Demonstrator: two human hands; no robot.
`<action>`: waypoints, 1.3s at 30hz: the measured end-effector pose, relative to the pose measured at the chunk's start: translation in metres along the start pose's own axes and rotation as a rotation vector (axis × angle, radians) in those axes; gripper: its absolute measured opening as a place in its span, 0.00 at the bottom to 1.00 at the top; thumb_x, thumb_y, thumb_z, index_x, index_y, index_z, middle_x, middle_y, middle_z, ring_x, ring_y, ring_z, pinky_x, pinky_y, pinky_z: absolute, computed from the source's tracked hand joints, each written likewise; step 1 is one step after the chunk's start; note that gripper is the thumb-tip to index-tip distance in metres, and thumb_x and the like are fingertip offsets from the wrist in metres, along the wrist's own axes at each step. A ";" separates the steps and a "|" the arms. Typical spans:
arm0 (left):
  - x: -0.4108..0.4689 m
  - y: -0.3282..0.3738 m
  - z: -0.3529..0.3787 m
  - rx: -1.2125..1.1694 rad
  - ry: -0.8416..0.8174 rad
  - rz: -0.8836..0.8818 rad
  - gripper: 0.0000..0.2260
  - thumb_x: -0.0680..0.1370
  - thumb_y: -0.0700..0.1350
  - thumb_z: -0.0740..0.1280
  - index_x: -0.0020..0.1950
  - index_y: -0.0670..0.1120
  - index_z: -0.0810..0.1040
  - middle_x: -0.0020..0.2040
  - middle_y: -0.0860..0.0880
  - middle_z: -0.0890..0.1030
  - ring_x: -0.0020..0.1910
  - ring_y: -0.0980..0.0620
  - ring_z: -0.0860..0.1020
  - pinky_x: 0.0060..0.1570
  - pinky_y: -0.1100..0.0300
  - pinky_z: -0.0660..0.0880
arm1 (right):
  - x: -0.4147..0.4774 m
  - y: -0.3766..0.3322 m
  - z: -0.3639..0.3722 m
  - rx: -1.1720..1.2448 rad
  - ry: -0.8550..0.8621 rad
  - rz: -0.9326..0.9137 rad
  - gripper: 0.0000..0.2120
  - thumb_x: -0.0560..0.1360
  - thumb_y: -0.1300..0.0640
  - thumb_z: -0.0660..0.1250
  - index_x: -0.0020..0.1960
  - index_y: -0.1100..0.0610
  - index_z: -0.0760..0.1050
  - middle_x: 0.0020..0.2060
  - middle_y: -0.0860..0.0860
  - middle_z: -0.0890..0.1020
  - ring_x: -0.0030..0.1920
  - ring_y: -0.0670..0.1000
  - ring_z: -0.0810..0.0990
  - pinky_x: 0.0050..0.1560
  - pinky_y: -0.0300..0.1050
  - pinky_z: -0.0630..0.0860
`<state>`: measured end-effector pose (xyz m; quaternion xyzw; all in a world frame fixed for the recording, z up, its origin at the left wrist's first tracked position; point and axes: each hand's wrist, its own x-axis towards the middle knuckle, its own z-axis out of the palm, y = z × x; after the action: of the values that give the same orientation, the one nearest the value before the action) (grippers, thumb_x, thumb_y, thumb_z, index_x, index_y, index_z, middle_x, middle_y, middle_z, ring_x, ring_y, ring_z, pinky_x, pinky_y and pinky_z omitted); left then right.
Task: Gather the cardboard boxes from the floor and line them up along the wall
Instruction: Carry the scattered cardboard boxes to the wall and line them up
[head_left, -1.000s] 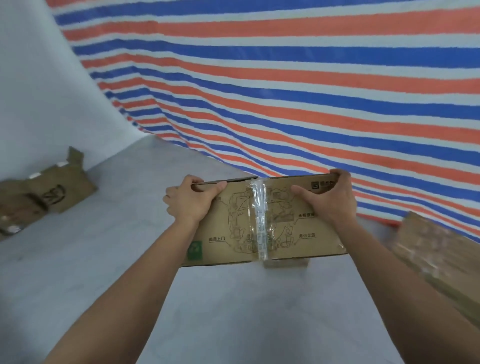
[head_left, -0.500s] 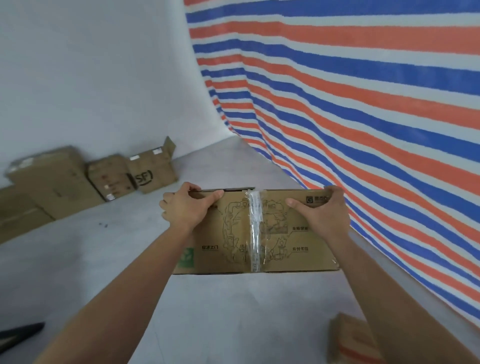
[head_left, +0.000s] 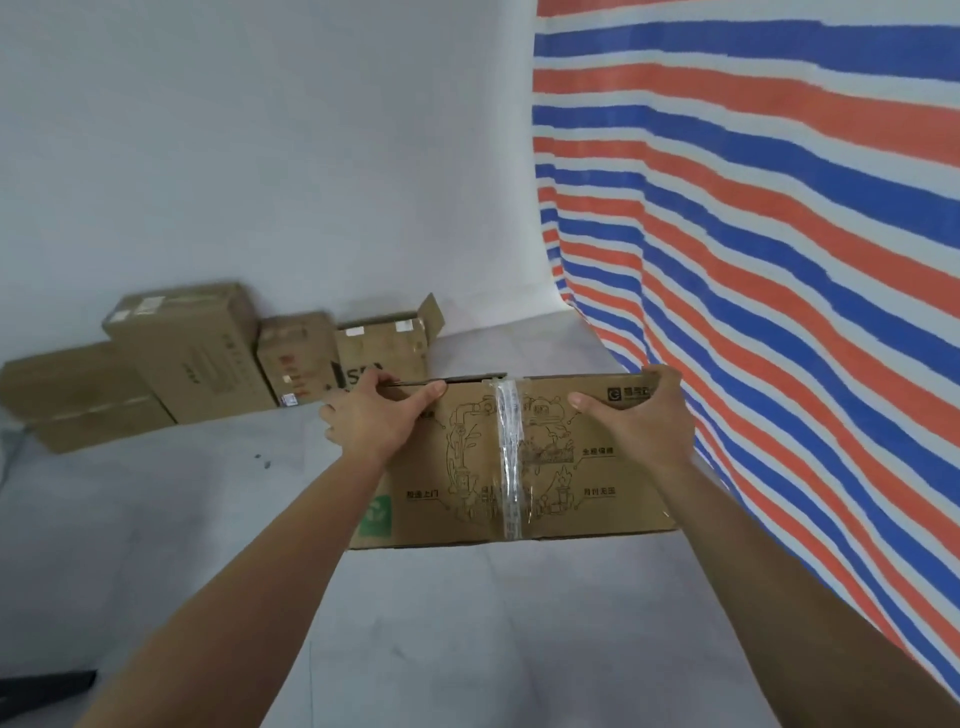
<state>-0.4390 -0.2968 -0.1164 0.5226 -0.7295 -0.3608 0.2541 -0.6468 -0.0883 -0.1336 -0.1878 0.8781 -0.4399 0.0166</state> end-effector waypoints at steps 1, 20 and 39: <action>0.027 0.007 0.004 -0.003 -0.010 -0.001 0.29 0.60 0.76 0.71 0.52 0.59 0.71 0.58 0.49 0.79 0.65 0.42 0.71 0.63 0.42 0.70 | 0.021 -0.010 0.012 -0.006 0.015 -0.013 0.50 0.57 0.25 0.75 0.70 0.48 0.63 0.65 0.48 0.74 0.65 0.53 0.75 0.63 0.52 0.74; 0.479 0.144 0.230 -0.020 -0.216 -0.032 0.28 0.67 0.67 0.74 0.62 0.55 0.75 0.60 0.49 0.73 0.58 0.47 0.71 0.64 0.47 0.72 | 0.497 -0.048 0.204 -0.149 0.061 0.002 0.47 0.62 0.28 0.74 0.72 0.49 0.63 0.67 0.49 0.75 0.65 0.55 0.76 0.63 0.53 0.74; 0.943 0.150 0.424 -0.029 -0.260 -0.225 0.27 0.69 0.66 0.73 0.64 0.56 0.74 0.62 0.47 0.75 0.64 0.42 0.69 0.64 0.46 0.69 | 0.921 -0.104 0.493 -0.296 -0.093 -0.099 0.44 0.62 0.23 0.69 0.70 0.46 0.66 0.66 0.52 0.75 0.64 0.56 0.76 0.61 0.55 0.75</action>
<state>-1.1494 -1.0486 -0.2626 0.5462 -0.6879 -0.4619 0.1232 -1.3738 -0.8395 -0.2297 -0.2517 0.9211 -0.2969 0.0078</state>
